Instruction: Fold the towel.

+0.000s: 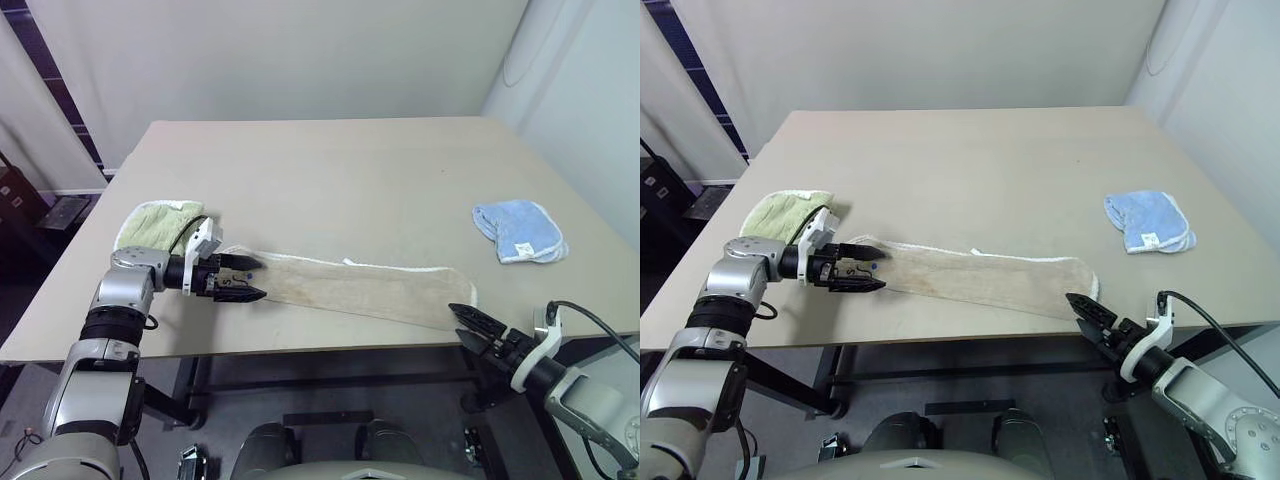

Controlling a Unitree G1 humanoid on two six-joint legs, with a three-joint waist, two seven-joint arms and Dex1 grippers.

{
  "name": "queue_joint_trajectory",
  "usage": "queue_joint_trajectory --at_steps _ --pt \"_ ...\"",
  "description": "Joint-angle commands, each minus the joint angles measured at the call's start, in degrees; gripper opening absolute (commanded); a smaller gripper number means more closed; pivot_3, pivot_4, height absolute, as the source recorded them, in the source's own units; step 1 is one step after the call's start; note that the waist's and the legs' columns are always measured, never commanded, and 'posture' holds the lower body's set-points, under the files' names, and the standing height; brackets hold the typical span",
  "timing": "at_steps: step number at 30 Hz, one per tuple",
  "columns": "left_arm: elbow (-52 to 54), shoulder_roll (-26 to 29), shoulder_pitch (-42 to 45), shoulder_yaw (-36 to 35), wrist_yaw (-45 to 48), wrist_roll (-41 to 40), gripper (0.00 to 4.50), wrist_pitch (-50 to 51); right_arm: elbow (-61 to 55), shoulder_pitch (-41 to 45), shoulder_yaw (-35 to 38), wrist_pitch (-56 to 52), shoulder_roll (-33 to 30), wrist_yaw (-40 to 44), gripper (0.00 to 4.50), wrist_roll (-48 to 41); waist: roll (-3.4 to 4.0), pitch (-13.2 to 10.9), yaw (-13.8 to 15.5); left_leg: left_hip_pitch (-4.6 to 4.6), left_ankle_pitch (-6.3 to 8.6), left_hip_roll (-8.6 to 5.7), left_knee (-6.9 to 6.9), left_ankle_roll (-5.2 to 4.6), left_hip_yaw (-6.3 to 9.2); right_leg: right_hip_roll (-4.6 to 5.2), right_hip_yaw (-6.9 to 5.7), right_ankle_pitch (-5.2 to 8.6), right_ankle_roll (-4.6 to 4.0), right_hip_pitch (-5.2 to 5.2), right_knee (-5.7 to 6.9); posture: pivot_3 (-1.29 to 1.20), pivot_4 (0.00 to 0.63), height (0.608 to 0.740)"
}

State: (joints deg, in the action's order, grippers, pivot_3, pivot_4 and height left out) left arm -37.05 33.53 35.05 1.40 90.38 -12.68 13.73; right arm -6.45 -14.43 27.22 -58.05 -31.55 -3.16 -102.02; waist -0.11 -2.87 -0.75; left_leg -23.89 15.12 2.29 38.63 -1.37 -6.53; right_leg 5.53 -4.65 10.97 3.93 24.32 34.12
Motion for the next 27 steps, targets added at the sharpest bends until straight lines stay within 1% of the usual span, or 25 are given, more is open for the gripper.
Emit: queue_joint_trajectory --at_steps 1,6,15,18,23,25,27 --pt "3.16 1.0 -1.03 0.09 -0.43 -0.98 4.5 0.87 -0.35 -1.23 1.05 0.79 -0.87 -0.81 4.47 -1.36 0.04 0.03 0.03 0.0 0.01 0.0 0.02 0.02 0.0 0.0 0.0 0.0 0.0 -0.01 0.0 0.0 0.0 0.74" --pt "4.75 1.32 -1.86 0.18 -0.84 -1.43 4.5 2.09 -1.13 -3.77 1.06 1.18 -1.24 -0.48 4.47 -1.24 0.02 0.05 0.34 -0.02 0.07 0.01 0.03 0.11 0.03 0.0 -0.01 0.01 0.01 -0.04 -0.02 0.0 0.0 0.74" --pt "4.24 0.63 -1.32 0.66 -1.41 -1.24 4.5 2.31 -1.19 -4.03 1.42 2.8 -1.43 -0.33 4.47 -0.26 0.01 0.06 0.29 -0.03 0.09 0.02 0.05 0.12 0.03 0.01 -0.01 0.01 0.02 -0.04 -0.03 0.0 0.0 0.74" --pt "3.93 0.38 -1.12 0.99 -1.51 -1.07 4.5 1.98 0.31 -2.58 0.87 4.23 -0.63 -1.21 4.47 2.12 0.01 0.07 0.28 -0.03 0.09 0.02 0.05 0.13 0.03 0.01 -0.01 0.02 0.03 -0.05 -0.06 0.0 0.0 0.74" --pt "3.29 0.27 -0.75 1.12 -1.85 -1.26 4.5 1.84 3.91 0.99 1.98 7.16 0.65 -3.07 4.47 4.98 -0.05 0.11 0.08 -0.02 0.1 0.04 0.1 0.13 0.01 0.01 -0.01 0.03 0.07 -0.12 -0.17 0.0 0.0 0.74" --pt "3.36 0.21 -0.74 1.26 -1.97 -1.31 4.5 1.93 3.93 1.77 2.14 6.9 0.56 -2.48 4.47 5.24 0.01 0.14 0.03 -0.02 0.1 0.11 0.09 0.13 -0.01 -0.02 -0.03 0.0 0.06 -0.22 -0.36 0.0 0.0 0.74" --pt "3.07 0.11 -0.44 1.36 -2.06 -1.22 4.5 1.85 3.41 2.77 1.77 6.64 0.61 -2.21 4.47 4.98 0.15 0.21 0.11 -0.1 0.11 0.37 0.08 0.13 -0.01 -0.25 -0.09 -0.23 0.06 -0.39 -0.91 0.0 0.0 0.74"
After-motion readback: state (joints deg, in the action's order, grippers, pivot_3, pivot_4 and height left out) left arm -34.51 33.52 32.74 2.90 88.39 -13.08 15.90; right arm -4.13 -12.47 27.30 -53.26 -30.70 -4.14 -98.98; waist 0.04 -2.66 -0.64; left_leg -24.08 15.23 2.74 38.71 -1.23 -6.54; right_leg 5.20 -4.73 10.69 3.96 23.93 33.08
